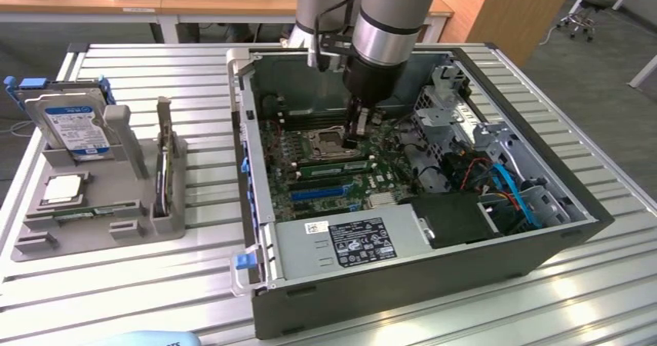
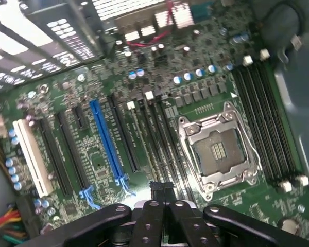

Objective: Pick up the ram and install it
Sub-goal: 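Press down the ram until it locks into place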

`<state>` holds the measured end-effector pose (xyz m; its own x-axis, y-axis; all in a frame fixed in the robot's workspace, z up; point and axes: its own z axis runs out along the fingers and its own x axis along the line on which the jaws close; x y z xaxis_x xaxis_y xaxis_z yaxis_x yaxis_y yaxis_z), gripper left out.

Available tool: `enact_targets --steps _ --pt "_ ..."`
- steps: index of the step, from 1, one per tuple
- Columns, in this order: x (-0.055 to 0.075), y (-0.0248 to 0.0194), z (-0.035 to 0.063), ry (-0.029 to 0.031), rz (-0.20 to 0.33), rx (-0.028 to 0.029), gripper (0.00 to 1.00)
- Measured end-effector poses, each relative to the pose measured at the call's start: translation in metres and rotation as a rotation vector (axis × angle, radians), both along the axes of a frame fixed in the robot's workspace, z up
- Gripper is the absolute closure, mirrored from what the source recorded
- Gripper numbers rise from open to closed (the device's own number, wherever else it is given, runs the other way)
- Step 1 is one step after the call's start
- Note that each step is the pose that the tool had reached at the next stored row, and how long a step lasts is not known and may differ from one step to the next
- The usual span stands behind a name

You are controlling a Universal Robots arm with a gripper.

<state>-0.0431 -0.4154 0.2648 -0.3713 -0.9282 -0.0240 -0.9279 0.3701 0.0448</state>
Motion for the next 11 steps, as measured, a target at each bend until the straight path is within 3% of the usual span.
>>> enact_targets --steps 11 --pt "0.0000 0.0000 -0.0008 0.0000 -0.200 0.0000 0.90"
